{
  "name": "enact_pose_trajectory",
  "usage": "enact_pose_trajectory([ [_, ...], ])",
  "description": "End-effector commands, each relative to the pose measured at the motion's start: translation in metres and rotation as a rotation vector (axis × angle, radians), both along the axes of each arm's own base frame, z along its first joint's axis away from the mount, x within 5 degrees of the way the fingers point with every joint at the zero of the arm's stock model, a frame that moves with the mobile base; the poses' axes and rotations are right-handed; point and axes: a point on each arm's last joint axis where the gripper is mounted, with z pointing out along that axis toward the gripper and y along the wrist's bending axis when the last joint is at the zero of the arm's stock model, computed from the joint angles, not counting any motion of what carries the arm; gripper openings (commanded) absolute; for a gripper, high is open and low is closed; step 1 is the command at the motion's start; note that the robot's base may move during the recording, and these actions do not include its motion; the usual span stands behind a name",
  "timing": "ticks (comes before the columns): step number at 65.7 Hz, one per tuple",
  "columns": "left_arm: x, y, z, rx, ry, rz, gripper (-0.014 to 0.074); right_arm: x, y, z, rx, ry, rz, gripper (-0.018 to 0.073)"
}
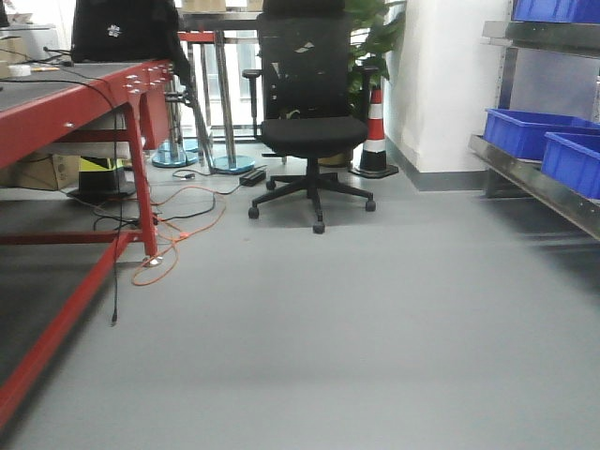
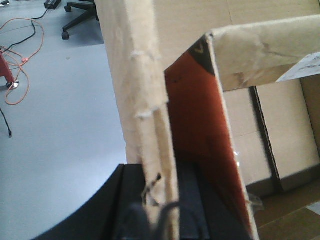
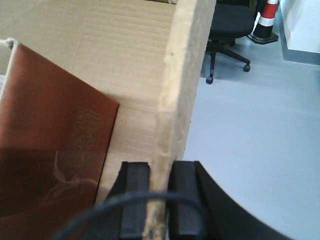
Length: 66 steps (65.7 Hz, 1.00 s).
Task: Stack two boxes on right shelf middle
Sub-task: 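Drive the base across the room holding the boxes in both grippers, then turn the base to face the steel shelf with blue bins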
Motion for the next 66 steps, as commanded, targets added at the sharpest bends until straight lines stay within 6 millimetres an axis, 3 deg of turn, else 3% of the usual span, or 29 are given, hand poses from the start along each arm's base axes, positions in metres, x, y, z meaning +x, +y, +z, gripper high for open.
enact_pose_trajectory([
  [1, -0.0076, 0.0024, 0.0121, -0.018, -0.073, -0.001, -0.0111, -0.0022, -0.0043, 0.0108, -0.006, -0.094, -0.023, -0.0154],
  [66, -0.0076, 0.0024, 0.0121, -0.018, -0.073, -0.001, -0.0111, -0.0022, -0.0043, 0.0108, -0.006, -0.094, -0.023, -0.0154],
])
